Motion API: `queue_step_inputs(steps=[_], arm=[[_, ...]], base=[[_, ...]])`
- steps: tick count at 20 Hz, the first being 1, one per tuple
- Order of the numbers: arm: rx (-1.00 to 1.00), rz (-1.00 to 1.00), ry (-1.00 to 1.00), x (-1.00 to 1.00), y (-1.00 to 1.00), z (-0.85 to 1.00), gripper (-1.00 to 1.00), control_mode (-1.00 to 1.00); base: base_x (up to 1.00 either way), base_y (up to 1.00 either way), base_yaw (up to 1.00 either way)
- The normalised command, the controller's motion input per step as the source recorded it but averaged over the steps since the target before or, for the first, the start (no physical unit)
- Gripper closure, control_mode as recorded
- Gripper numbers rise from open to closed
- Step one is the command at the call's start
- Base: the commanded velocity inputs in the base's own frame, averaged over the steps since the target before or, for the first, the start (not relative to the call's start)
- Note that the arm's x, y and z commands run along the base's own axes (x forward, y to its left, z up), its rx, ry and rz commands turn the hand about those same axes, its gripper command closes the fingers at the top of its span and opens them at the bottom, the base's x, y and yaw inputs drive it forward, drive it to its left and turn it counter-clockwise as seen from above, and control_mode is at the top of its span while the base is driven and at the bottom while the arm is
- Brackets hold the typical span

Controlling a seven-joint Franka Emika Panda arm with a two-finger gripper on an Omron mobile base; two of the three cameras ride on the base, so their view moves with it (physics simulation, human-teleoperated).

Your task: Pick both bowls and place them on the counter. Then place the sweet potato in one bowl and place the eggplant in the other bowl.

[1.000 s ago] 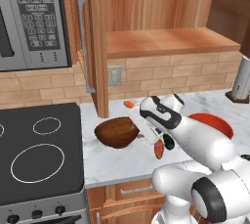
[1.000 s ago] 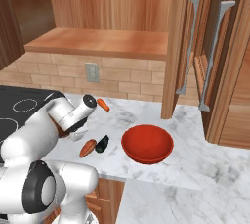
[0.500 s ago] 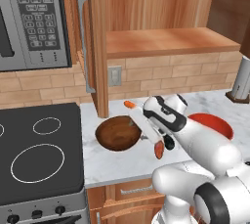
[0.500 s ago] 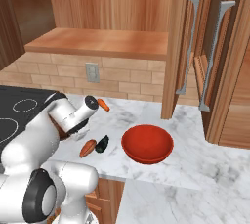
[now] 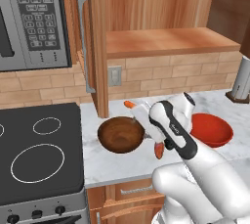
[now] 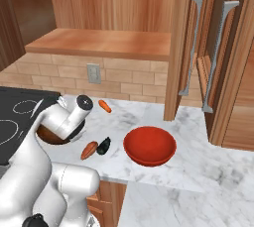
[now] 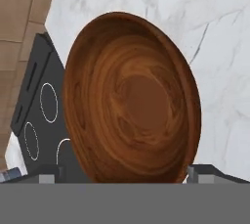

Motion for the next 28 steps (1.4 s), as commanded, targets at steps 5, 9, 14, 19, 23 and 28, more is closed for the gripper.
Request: queue_step_inputs(steps=[5, 9, 14, 19, 23, 28], arm=[[-0.07, 0.00, 0.05, -0.16, -0.14, 0.13, -1.00, -1.00], [-0.06, 0.00, 0.12, -0.15, -0.38, 0.00, -1.00, -1.00], [-0.02, 0.00, 0.13, -0.15, -0.49, 0.00, -1.00, -1.00], [0.00, 0.00, 0.12, -0.15, -0.49, 0.00, -1.00, -1.00], [0.00, 0.00, 0.12, -0.08, -0.40, -0.09, -1.00, -1.00], [-0.02, -0.01, 0.09, 0.00, -0.26, -0.31, -1.00, -1.00]], base=[[0.00, 0.00, 0.00], [0.00, 0.00, 0.00], [0.00, 0.00, 0.00], [0.00, 0.00, 0.00], [0.00, 0.00, 0.00], [0.00, 0.00, 0.00]])
